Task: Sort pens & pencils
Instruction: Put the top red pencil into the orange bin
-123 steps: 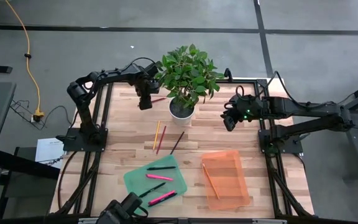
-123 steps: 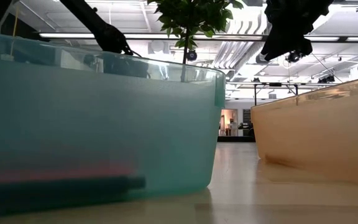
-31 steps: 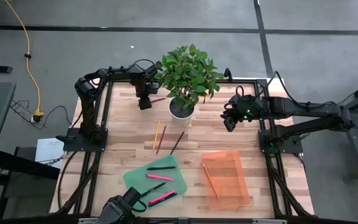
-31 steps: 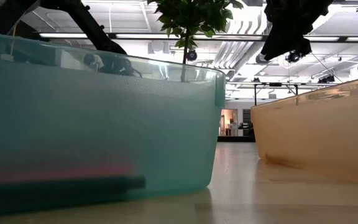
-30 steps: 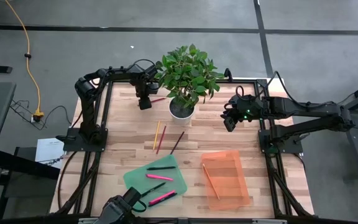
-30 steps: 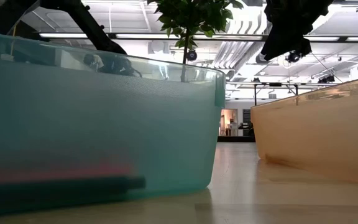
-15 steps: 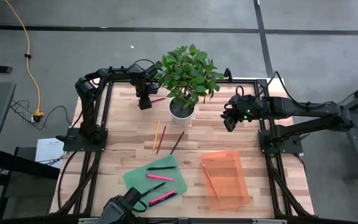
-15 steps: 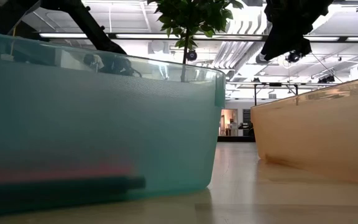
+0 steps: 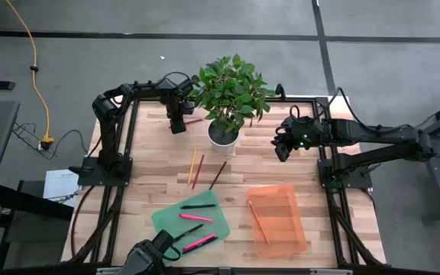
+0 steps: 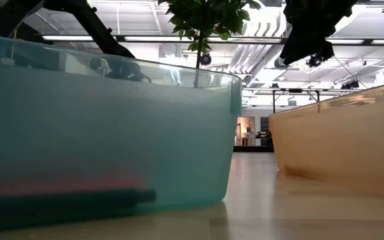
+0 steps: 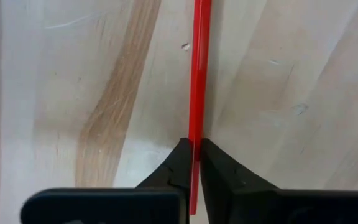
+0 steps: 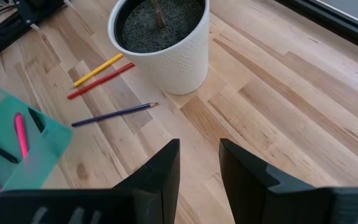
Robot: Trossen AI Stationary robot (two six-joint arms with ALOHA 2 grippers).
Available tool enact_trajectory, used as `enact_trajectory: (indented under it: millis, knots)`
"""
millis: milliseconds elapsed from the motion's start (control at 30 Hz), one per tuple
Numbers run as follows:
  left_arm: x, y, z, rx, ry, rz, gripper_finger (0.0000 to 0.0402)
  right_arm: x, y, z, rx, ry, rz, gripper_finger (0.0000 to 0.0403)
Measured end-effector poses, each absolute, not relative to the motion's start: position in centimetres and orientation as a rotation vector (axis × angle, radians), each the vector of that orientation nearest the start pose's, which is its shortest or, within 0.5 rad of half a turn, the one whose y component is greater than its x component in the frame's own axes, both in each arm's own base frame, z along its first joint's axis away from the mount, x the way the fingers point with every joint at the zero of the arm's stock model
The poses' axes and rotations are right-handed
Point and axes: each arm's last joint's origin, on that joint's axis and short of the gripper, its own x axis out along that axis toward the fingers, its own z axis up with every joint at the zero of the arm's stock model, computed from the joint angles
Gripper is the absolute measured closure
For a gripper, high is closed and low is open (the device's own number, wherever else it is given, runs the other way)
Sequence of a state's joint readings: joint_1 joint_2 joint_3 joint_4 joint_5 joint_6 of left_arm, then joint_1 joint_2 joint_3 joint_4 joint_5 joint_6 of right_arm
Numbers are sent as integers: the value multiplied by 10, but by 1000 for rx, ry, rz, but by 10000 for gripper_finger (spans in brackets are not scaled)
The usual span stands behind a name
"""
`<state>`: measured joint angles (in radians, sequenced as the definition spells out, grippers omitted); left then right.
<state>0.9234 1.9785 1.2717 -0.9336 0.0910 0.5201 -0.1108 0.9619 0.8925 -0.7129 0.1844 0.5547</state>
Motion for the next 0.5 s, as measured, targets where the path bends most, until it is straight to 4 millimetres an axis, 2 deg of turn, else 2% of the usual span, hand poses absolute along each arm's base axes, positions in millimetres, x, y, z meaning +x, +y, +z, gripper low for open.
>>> enact_trajectory:
  millis: [167, 367, 500]
  knots:
    - [209, 272, 136, -411, 1536, 226, 375, 184, -26, 295, 488, 687, -488, 300]
    - [209, 271, 136, -418, 1540, 220, 395, 184, -26, 295, 488, 687, -488, 300]
    - [208, 269, 137, -427, 1553, 204, 389, 184, -26, 295, 497, 684, -491, 300]
